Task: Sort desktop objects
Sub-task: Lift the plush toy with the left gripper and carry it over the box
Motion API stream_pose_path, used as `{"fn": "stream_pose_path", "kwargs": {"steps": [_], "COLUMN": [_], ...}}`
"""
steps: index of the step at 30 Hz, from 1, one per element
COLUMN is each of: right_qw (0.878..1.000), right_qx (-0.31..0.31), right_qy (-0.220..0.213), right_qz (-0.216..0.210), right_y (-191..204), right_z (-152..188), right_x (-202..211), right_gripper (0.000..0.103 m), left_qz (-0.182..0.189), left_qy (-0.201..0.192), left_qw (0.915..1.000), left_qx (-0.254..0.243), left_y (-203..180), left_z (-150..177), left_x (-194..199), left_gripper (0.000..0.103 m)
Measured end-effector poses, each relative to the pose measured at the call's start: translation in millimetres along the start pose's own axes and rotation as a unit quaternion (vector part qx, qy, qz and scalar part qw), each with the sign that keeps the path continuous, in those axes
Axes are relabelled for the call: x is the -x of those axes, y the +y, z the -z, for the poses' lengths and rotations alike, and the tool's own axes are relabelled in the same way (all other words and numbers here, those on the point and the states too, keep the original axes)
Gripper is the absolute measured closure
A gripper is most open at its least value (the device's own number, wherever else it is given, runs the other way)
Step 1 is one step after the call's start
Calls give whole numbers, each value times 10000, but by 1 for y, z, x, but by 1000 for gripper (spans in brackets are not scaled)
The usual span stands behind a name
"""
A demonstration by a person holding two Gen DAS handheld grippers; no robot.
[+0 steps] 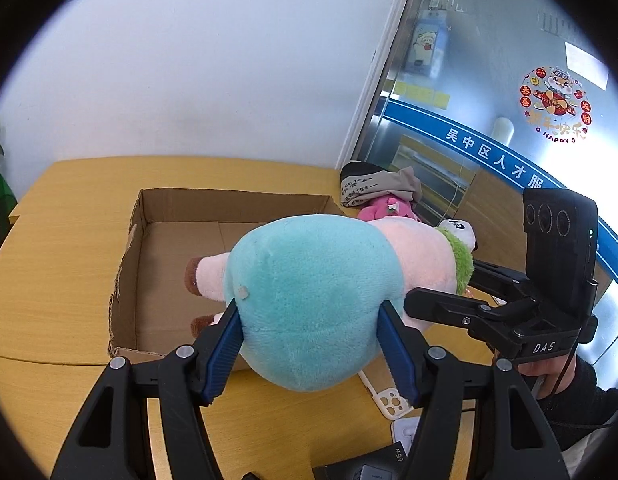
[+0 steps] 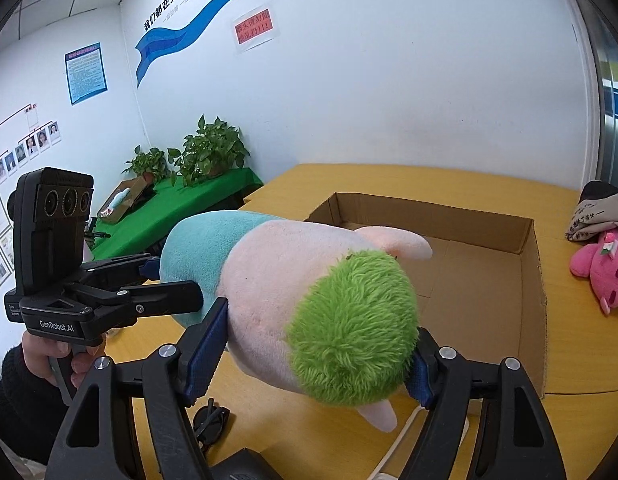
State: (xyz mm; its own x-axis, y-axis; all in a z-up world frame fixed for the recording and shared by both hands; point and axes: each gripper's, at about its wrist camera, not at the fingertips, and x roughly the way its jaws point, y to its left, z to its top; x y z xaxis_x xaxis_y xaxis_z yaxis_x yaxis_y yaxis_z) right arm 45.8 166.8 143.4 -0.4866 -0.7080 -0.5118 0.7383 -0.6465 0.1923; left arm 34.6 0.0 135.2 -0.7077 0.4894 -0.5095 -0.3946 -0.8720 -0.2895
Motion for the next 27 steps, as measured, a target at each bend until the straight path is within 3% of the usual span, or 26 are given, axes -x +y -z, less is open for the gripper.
{"fn": "stream_pose_path", "kwargs": {"steps": [15,23,27], "right_qw": [9998,9997,9995], "right_qx": [-170,-258,-298], "right_qy": [65,46,106], "right_qz": [-52,17,-27], "right_y": [-6,-36,-59], "right_z": [1,-26,-55], "right_x": [-20,-40,-68], "right_gripper": [23,23,23], "left_qz": [-26,-19,-80], "left_qy": [67,131,122], "left_qw": [9999,9999,9999], "left_qx": [72,-31,-24], "left_y": [15,25,47], "left_z": [-5,-43,-70], "left_x": [-8,-44,-66], "left_gripper": [38,38,38]}}
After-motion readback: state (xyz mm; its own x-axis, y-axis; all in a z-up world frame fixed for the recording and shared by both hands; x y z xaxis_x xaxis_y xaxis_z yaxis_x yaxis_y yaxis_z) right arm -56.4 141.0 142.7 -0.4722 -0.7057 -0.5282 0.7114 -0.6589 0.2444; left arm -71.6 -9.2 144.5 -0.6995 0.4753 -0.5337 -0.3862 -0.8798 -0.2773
